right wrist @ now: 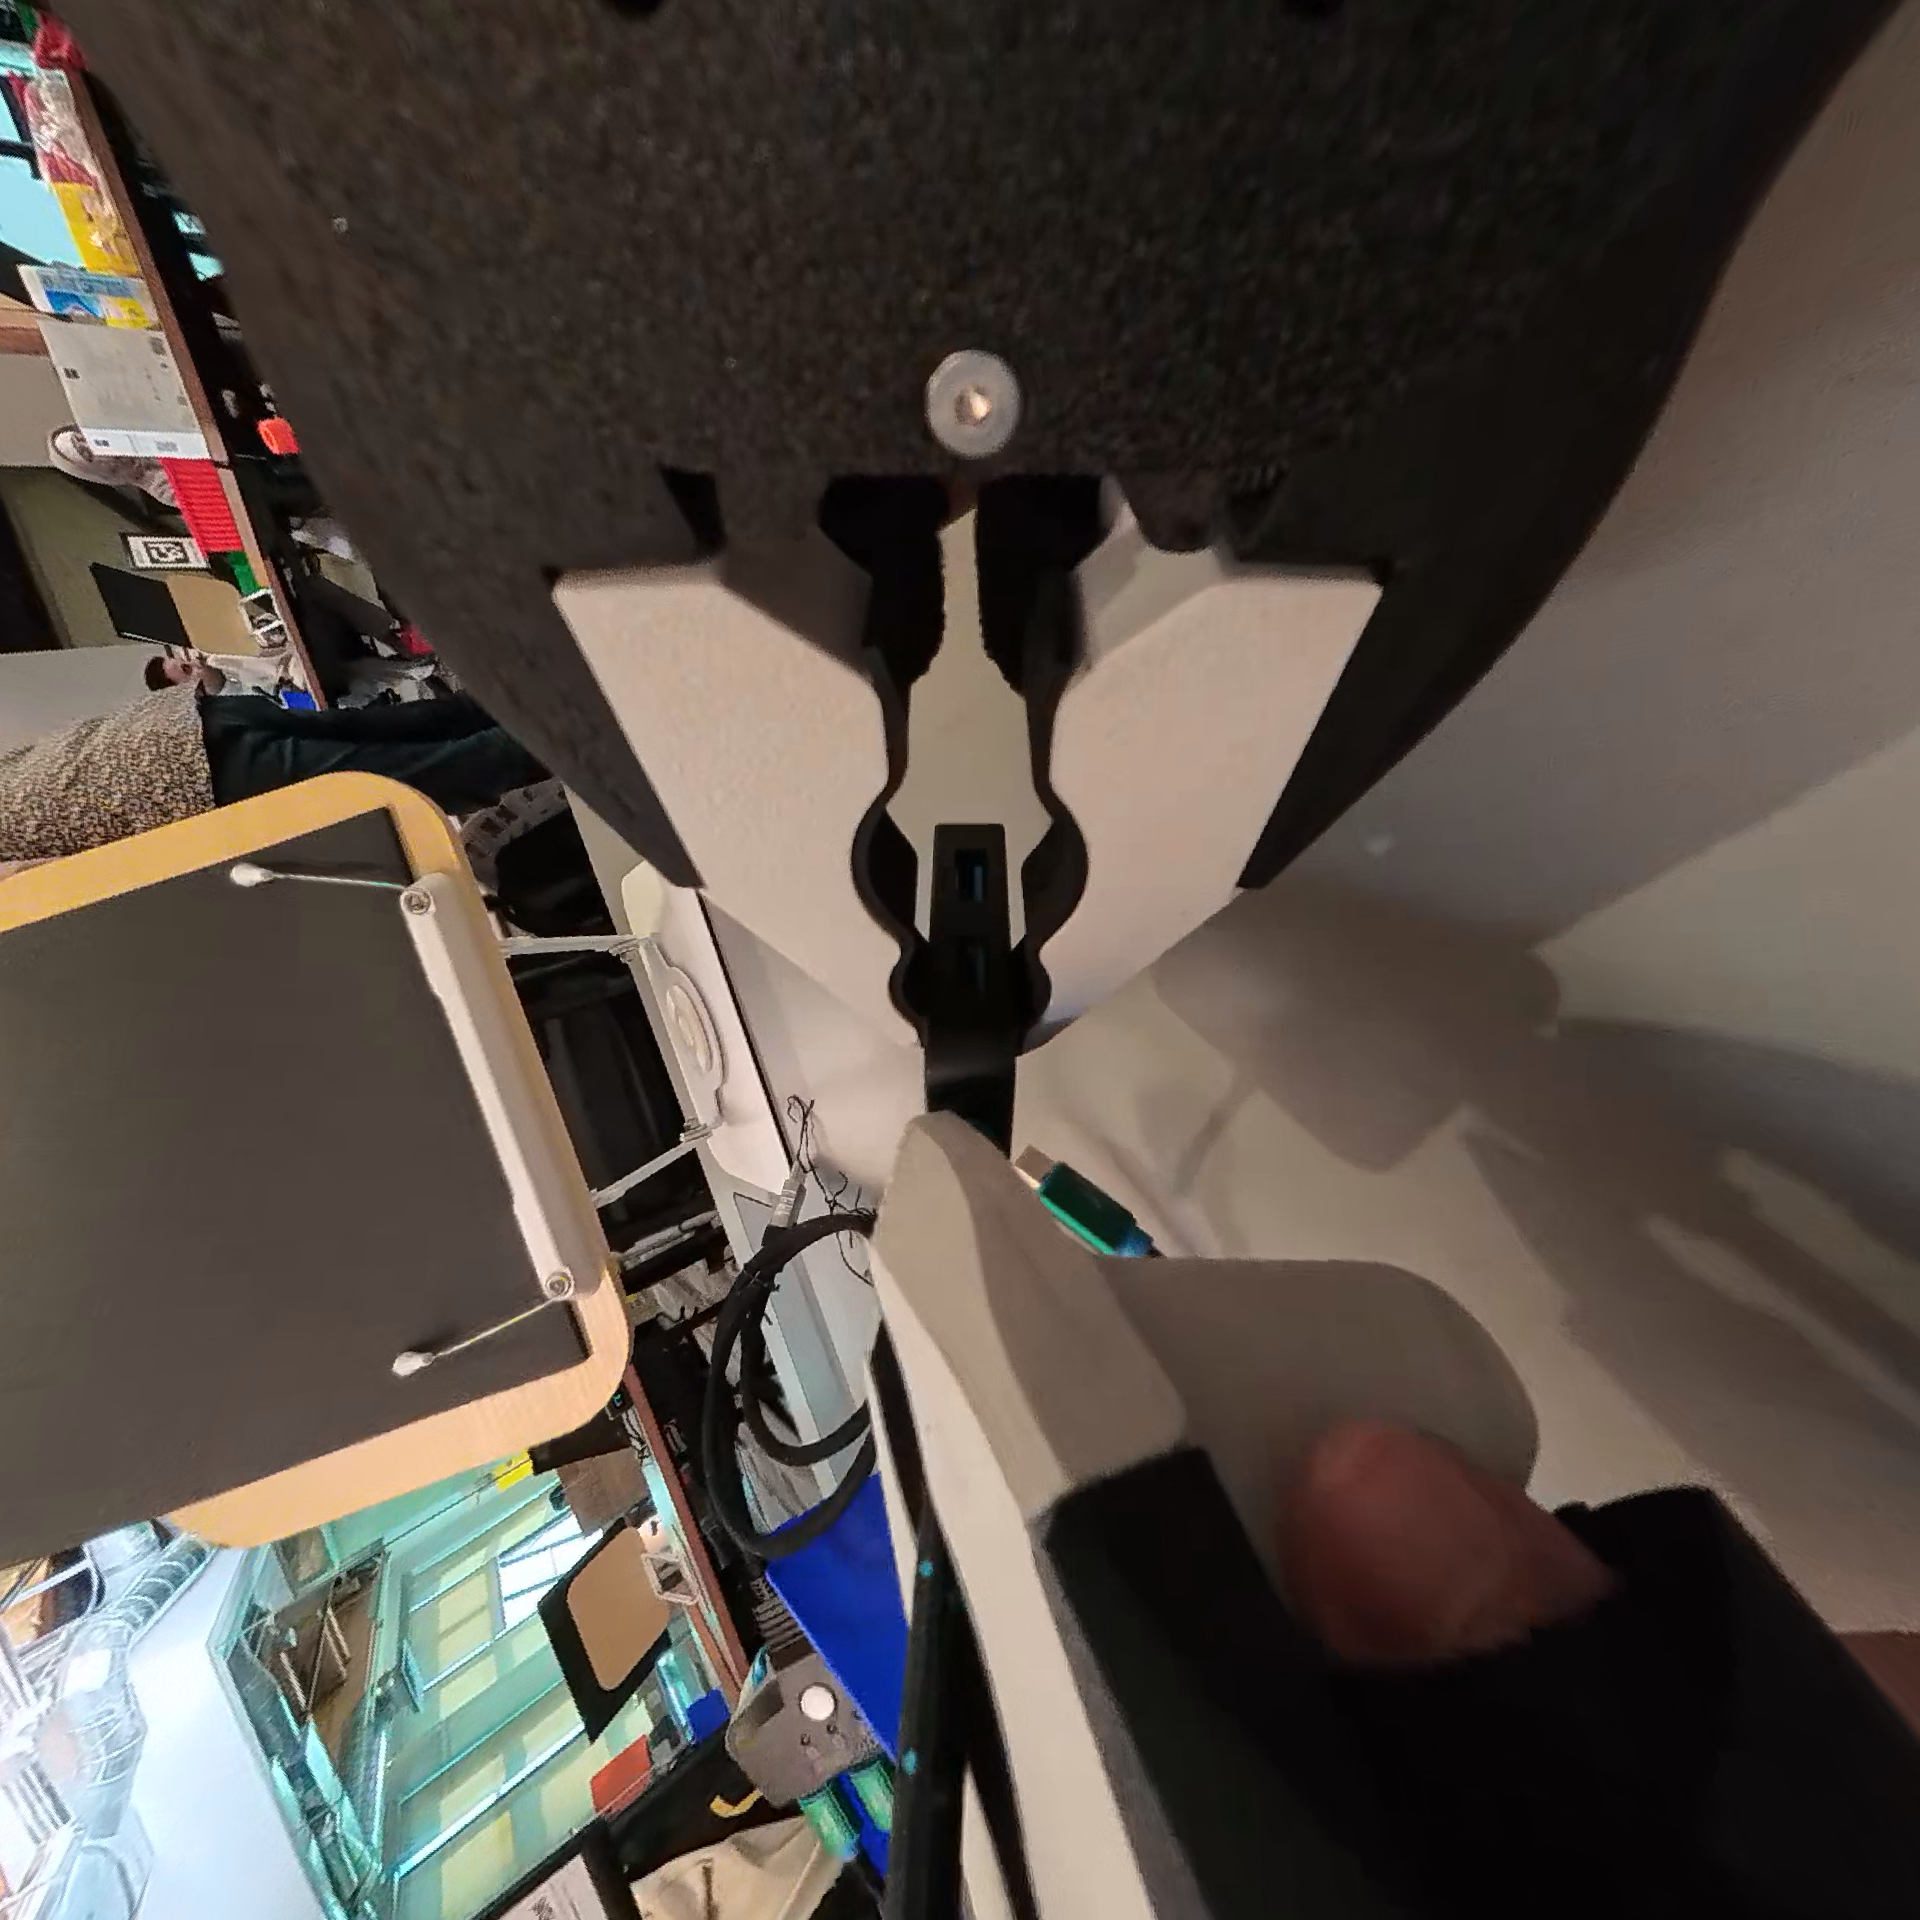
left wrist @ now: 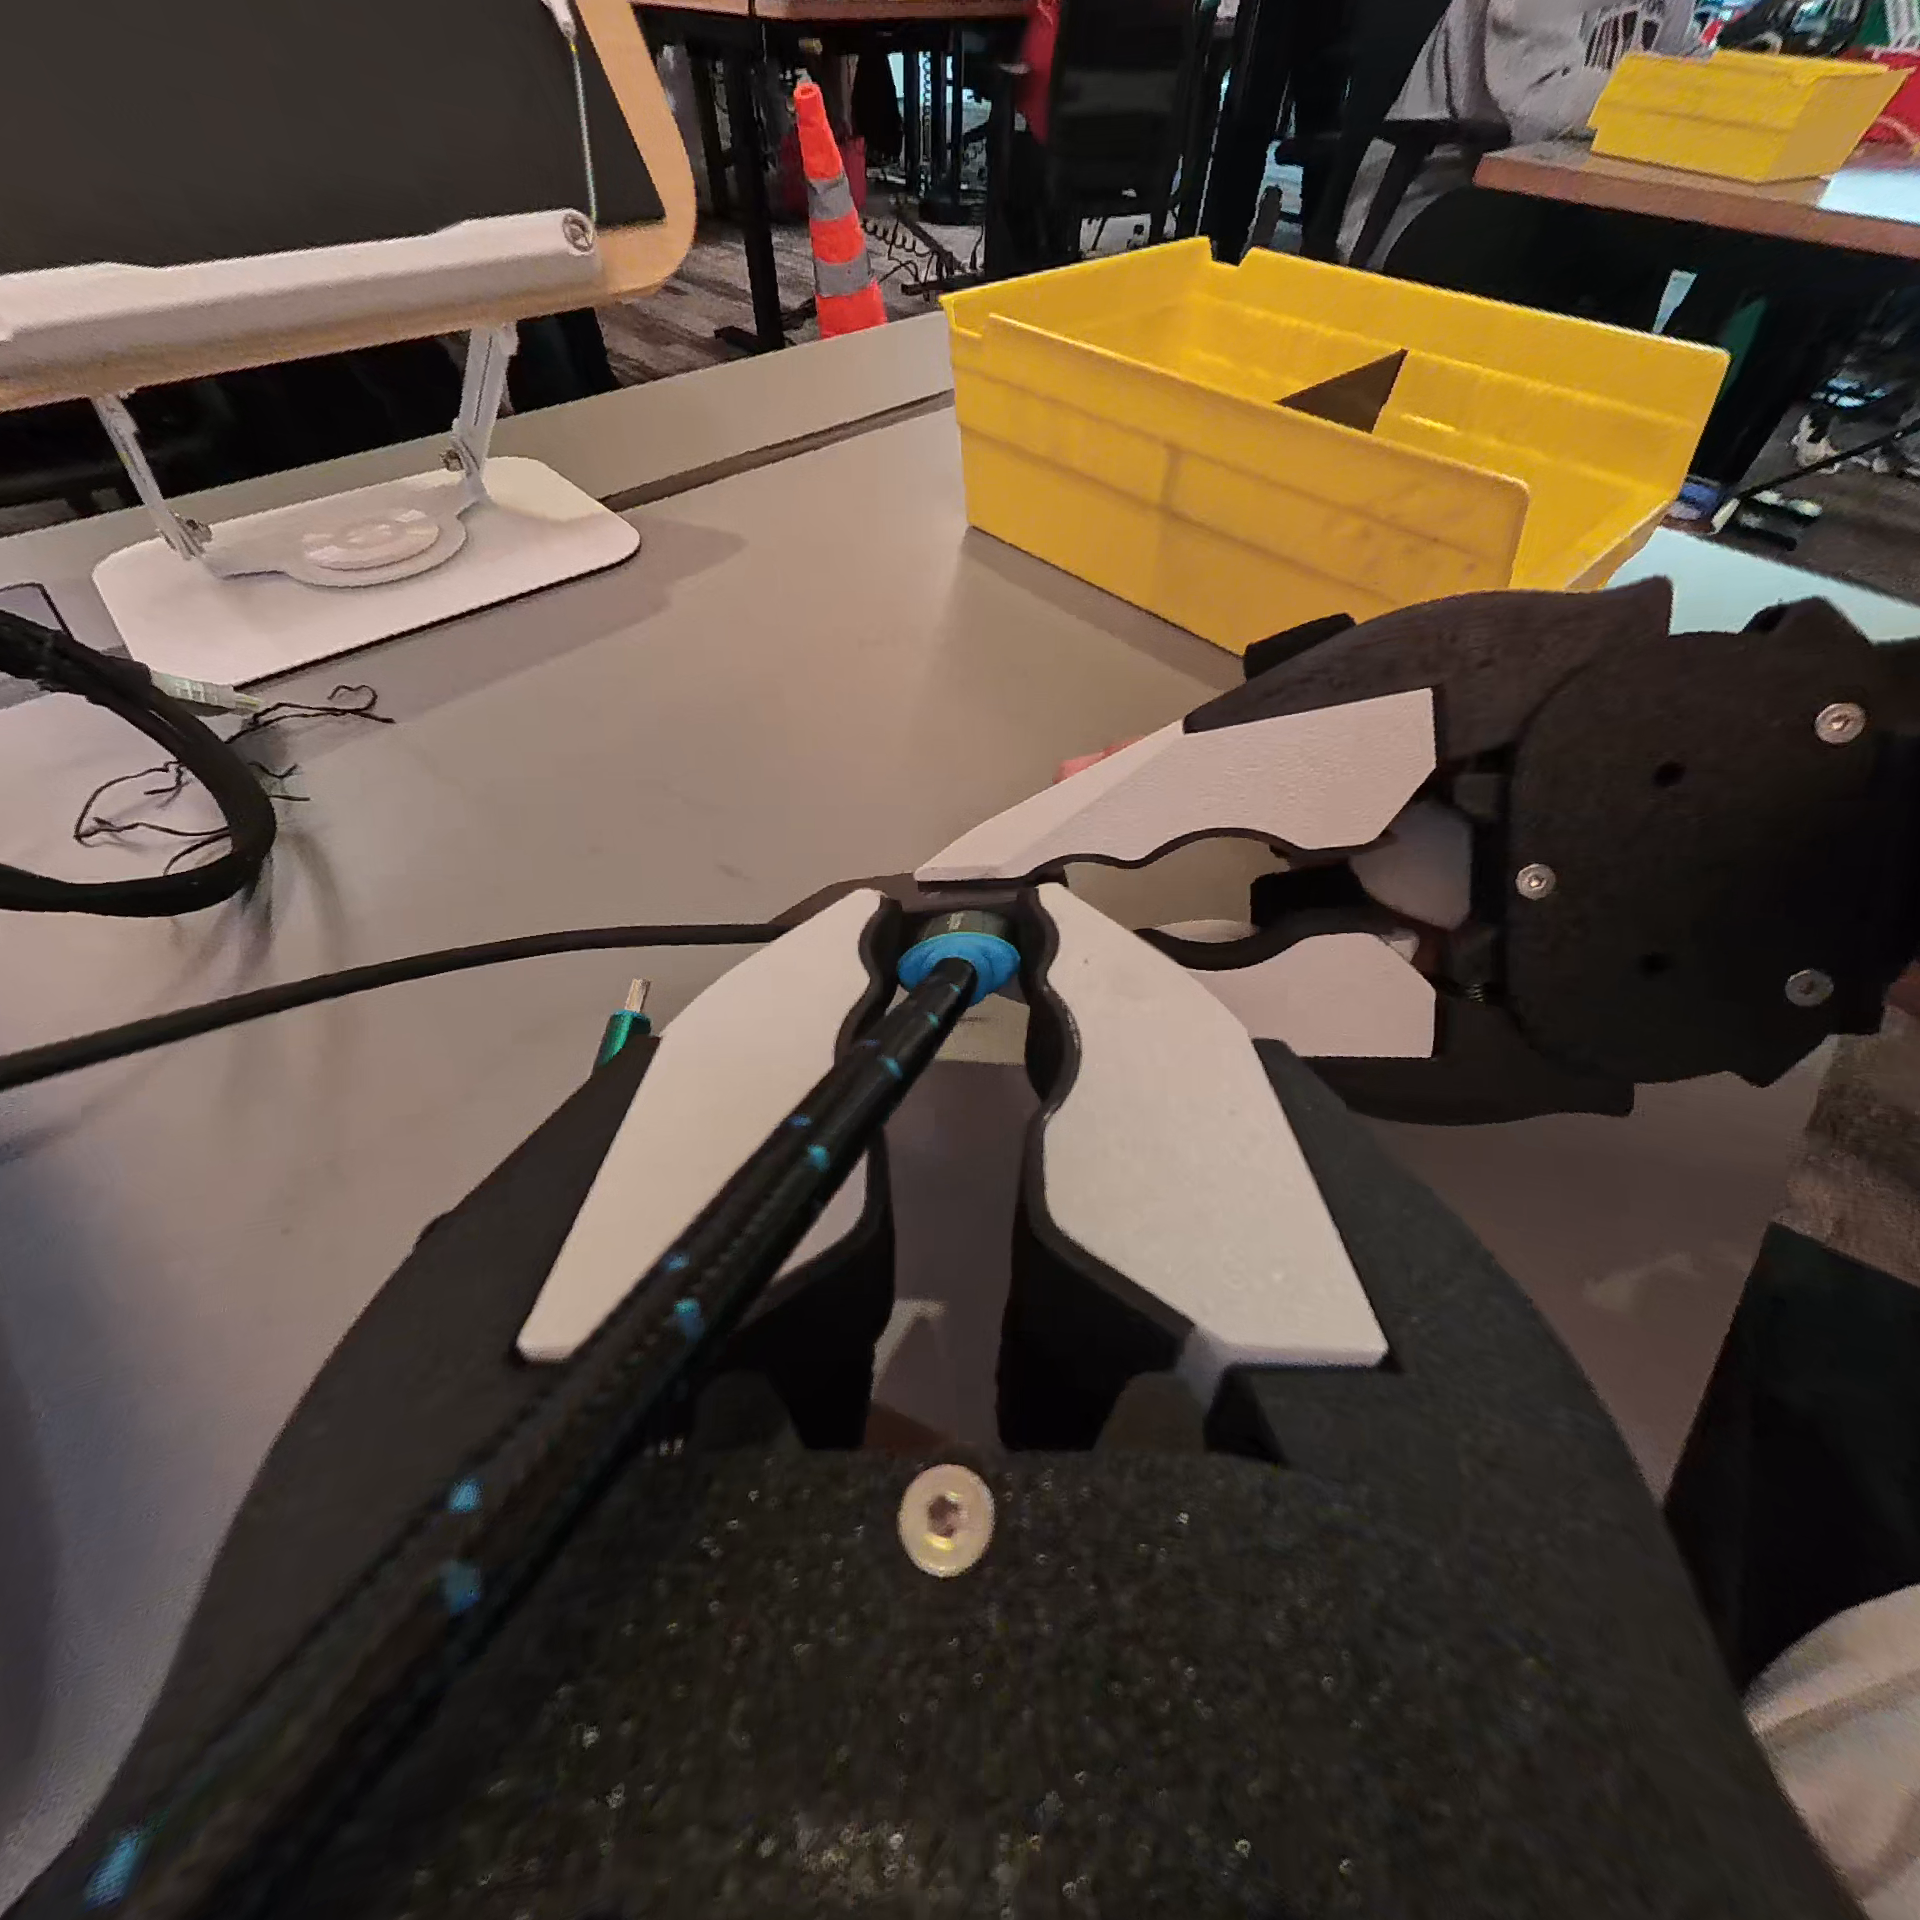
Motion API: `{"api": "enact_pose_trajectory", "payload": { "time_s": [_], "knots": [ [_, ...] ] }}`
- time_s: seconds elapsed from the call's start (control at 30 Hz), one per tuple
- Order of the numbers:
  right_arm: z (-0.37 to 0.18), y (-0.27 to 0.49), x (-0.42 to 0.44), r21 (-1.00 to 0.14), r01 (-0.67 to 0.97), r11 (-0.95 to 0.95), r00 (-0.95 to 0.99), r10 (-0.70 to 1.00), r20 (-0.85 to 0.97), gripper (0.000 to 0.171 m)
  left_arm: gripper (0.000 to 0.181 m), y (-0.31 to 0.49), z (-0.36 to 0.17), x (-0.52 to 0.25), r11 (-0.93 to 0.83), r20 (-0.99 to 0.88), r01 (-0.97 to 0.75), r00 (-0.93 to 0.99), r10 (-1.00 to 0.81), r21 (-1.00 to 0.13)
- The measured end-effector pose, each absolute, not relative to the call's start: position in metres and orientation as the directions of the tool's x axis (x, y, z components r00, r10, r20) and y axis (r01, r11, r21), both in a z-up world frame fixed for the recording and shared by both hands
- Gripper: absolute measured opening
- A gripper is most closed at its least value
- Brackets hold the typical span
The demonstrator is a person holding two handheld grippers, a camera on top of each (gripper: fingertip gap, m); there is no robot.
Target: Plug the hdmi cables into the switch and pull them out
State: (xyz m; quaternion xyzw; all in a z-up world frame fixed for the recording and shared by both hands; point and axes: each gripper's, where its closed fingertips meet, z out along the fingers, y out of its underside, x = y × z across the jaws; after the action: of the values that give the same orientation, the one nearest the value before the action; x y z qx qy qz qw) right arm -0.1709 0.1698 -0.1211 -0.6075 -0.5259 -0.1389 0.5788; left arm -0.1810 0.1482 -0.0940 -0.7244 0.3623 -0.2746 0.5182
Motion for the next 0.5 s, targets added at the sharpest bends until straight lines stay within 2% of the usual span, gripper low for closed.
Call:
{"api": "enact_pose_trajectory", "payload": {
  "time_s": [0.2,0.23,0.27,0.3,0.37,0.5],
  "knots": [
    [-0.119,0.174,-0.175,-0.553,0.801,0.229,0.410,0.461,0.786,0.013,0.021,0.147,-0.089,-0.185,-0.202,0.034,-0.229,0.577,-0.816,-0.952],
    [-0.122,0.178,-0.169,-0.531,0.824,0.198,0.403,0.453,0.795,0.012,0.022,0.141,-0.077,-0.184,-0.163,0.040,-0.180,0.546,-0.837,-0.970],
    [-0.140,0.189,-0.147,-0.439,0.894,0.090,0.357,0.449,0.819,0.013,0.021,0.134,-0.058,-0.186,-0.118,0.040,-0.121,0.513,-0.857,-0.986],
    [-0.159,0.197,-0.125,-0.372,0.928,0.034,0.316,0.460,0.830,0.012,0.021,0.134,-0.049,-0.192,-0.086,-0.002,-0.139,0.536,-0.844,-0.987],
    [-0.164,0.200,-0.099,-0.433,0.901,0.001,0.381,0.473,0.794,0.012,0.021,0.140,-0.042,-0.205,-0.039,-0.087,-0.202,0.582,-0.809,-0.979],
    [-0.144,0.203,-0.076,-0.532,0.846,-0.042,0.493,0.443,0.749,0.012,0.021,0.148,-0.071,-0.223,-0.180,0.017,-0.209,0.605,-0.796,-0.961]
  ]
}}
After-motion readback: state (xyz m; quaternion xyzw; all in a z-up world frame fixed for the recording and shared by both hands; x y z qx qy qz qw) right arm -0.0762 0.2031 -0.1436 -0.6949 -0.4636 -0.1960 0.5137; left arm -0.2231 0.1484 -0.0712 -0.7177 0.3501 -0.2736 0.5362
